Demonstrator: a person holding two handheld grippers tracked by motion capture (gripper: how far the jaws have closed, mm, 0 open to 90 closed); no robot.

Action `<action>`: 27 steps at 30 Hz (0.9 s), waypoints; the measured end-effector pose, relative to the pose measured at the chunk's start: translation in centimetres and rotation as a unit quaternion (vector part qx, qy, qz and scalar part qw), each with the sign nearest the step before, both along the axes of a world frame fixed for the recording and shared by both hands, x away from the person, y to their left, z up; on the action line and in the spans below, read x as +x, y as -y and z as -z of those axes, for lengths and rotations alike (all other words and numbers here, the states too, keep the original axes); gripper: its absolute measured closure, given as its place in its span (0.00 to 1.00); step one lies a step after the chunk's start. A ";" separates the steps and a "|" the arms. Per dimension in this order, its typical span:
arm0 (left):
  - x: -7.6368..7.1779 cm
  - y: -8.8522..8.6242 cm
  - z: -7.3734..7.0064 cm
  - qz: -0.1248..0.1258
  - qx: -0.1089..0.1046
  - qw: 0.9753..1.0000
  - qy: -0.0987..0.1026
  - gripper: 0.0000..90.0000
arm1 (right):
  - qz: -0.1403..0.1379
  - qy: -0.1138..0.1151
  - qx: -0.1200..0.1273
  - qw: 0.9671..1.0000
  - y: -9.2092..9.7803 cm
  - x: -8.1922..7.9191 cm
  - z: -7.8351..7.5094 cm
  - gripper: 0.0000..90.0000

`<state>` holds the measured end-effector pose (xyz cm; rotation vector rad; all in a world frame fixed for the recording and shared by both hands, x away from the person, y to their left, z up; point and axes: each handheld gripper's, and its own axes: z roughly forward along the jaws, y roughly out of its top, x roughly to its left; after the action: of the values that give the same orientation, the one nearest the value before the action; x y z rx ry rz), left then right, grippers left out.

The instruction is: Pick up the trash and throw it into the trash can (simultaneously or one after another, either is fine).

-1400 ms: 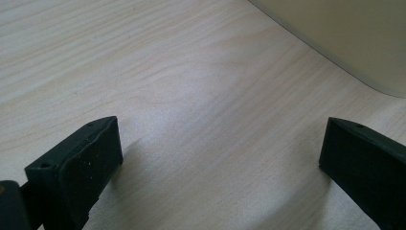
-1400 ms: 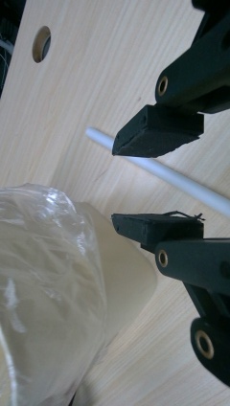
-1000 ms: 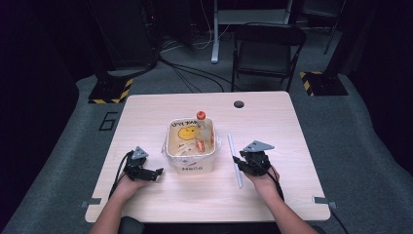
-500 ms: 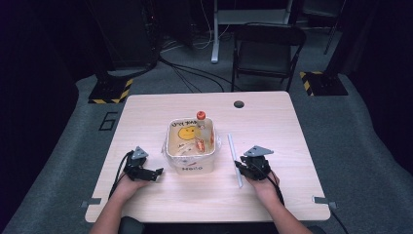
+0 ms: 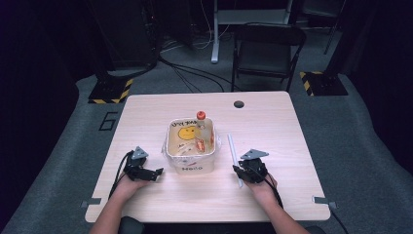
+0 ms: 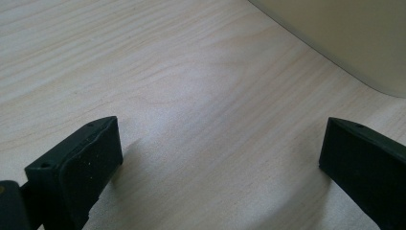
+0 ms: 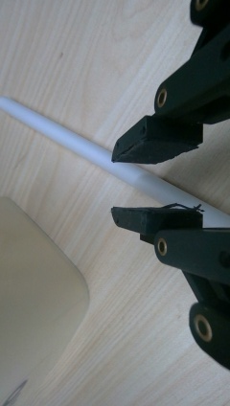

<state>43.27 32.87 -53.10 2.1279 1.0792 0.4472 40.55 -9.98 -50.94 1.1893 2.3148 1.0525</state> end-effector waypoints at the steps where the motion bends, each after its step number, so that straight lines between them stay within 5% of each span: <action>1: 0.0 0.0 0.0 0.000 0.000 1.000 0.000 0.01 | -0.002 0.003 -0.004 1.000 0.0 0.0 0.1 0.75; 11: 0.0 0.0 0.0 0.000 0.000 1.000 0.000 0.01 | 0.016 -0.009 -0.014 1.000 -0.1 0.1 0.8 0.77; 27: 0.0 0.0 0.0 0.000 0.001 1.000 0.000 0.01 | 0.037 0.007 -0.019 0.999 0.7 1.2 1.1 0.87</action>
<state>43.27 32.88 -53.09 2.1297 1.0782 0.4474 41.74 -10.68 -52.01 1.2397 2.2515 0.9827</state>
